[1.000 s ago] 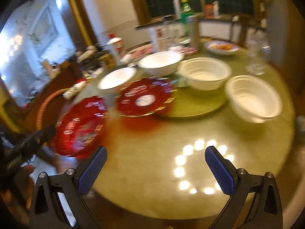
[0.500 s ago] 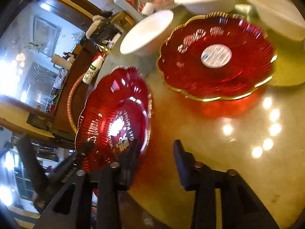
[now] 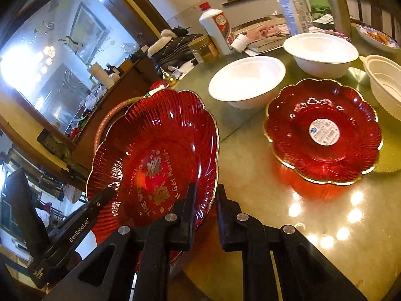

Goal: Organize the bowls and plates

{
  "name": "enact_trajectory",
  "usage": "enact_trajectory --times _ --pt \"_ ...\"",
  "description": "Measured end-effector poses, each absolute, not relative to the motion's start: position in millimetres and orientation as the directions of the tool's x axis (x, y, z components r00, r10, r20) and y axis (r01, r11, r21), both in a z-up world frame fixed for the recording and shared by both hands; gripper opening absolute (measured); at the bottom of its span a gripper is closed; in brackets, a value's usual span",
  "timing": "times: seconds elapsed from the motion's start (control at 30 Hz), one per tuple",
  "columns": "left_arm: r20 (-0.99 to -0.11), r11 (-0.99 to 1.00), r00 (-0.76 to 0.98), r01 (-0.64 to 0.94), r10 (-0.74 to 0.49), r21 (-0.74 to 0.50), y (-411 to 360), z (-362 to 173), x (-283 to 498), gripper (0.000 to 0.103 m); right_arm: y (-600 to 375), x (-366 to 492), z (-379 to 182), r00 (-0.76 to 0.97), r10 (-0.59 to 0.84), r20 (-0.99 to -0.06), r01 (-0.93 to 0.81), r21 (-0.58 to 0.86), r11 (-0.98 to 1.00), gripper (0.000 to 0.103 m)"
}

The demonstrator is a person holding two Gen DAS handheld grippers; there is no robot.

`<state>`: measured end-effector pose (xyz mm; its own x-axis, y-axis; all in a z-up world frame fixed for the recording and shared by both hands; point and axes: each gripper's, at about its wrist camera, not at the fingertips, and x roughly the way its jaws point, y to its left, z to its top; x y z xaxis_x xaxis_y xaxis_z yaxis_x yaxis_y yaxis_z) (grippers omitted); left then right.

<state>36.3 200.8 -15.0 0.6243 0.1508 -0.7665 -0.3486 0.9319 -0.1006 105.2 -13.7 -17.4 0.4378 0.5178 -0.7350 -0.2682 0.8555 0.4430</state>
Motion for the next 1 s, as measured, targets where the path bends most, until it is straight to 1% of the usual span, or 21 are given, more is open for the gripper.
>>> enact_trajectory --times 0.13,0.4,0.57,0.6,0.63,0.67,0.7,0.73,0.77,0.8,0.83,0.87,0.9,1.0 --pt "-0.785 0.928 0.603 -0.358 0.144 -0.105 204 -26 37 0.012 -8 107 -28 0.421 0.510 -0.750 -0.272 0.432 0.860 0.014" --pt "-0.781 0.927 0.610 -0.358 0.138 -0.116 203 -30 37 0.011 -7 110 -32 0.428 0.493 -0.757 -0.274 0.411 0.869 0.014" --pt "-0.804 0.926 0.584 -0.357 0.116 -0.125 204 -42 39 0.011 -7 111 -41 0.417 0.479 -0.773 -0.259 0.404 0.877 0.014" --pt "-0.809 0.925 0.577 -0.358 0.111 -0.128 204 -44 40 0.011 -8 112 -42 0.410 0.478 -0.777 -0.255 0.405 0.878 0.015" --pt "-0.817 0.924 0.567 -0.362 0.110 -0.126 204 -46 40 0.013 -7 112 -44 0.399 0.479 -0.781 -0.255 0.408 0.877 0.019" --pt "-0.822 0.923 0.559 -0.364 0.108 -0.127 205 -47 40 0.019 -7 112 -44 0.398 0.477 -0.784 -0.251 0.407 0.878 0.020" --pt "-0.824 0.922 0.557 -0.365 0.103 -0.131 205 -47 40 0.023 -7 111 -44 0.401 0.477 -0.782 -0.252 0.406 0.878 0.023" --pt "-0.824 0.920 0.556 -0.370 0.109 -0.128 206 -45 39 0.036 -8 110 -42 0.411 0.473 -0.780 -0.255 0.400 0.880 0.030" --pt "-0.820 0.918 0.559 -0.378 0.125 -0.118 206 -43 37 0.053 -10 108 -41 0.421 0.473 -0.774 -0.254 0.400 0.880 0.036" --pt "-0.812 0.916 0.565 -0.386 0.144 -0.106 206 -39 35 0.061 -15 107 -38 0.439 0.468 -0.767 -0.243 0.400 0.884 0.051" --pt "-0.798 0.912 0.578 -0.399 0.174 -0.090 206 -35 32 0.070 -19 106 -36 0.452 0.464 -0.762 -0.233 0.401 0.886 0.063" --pt "-0.782 0.908 0.590 -0.413 0.201 -0.078 208 -30 29 0.075 -27 104 -34 0.470 0.461 -0.752 -0.219 0.407 0.887 0.066" --pt "-0.765 0.901 0.603 -0.428 0.225 -0.073 208 -24 25 0.076 -33 102 -32 0.482 0.458 -0.747 -0.208 0.410 0.888 0.067" --pt "-0.740 0.880 0.636 -0.456 0.221 -0.129 212 -10 16 0.078 -61 100 -28 0.514 0.455 -0.727 -0.154 0.443 0.883 0.067"
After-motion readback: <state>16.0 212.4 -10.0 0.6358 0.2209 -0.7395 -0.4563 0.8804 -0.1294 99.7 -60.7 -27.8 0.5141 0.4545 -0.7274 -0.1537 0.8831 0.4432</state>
